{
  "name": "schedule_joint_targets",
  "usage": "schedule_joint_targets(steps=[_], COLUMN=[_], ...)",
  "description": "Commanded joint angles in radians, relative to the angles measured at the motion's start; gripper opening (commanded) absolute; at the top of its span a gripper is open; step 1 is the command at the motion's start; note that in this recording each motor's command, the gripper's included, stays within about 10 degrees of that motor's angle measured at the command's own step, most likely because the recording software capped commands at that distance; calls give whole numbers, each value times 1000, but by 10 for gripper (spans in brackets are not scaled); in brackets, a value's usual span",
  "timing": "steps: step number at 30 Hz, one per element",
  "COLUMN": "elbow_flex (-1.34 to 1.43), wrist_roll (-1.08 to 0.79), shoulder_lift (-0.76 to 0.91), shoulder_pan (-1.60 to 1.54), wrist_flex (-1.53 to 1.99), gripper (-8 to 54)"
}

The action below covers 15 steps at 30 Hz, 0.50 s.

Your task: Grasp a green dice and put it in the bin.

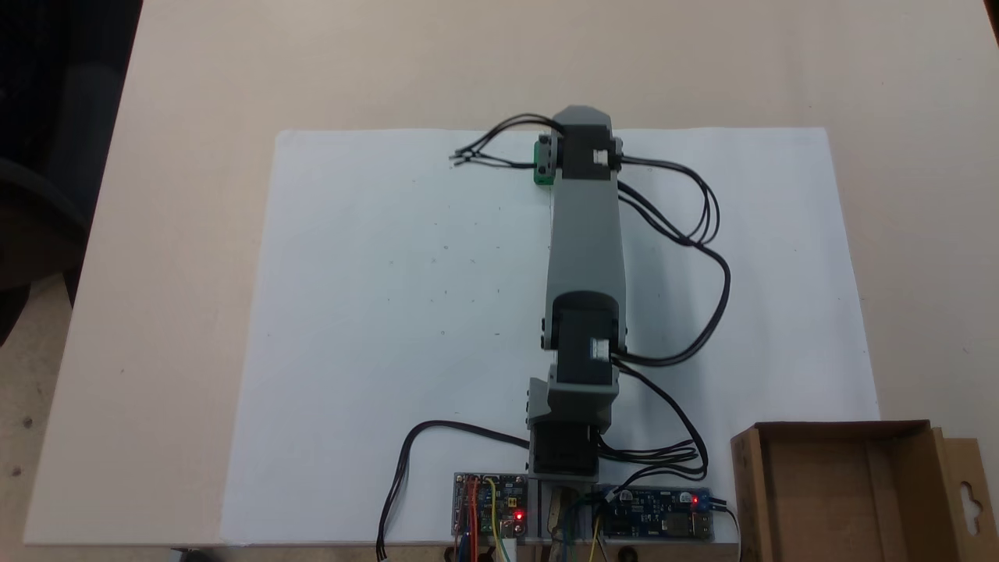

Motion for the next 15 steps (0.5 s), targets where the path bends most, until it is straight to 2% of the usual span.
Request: schedule_joint_targets(steps=[1,15], elbow_flex=[-104,-459], wrist_roll=[71,91], shoulder_lift=[-18,-249], shoulder_pan=[-6,-55], wrist_flex=[117,480], gripper=[413,413])
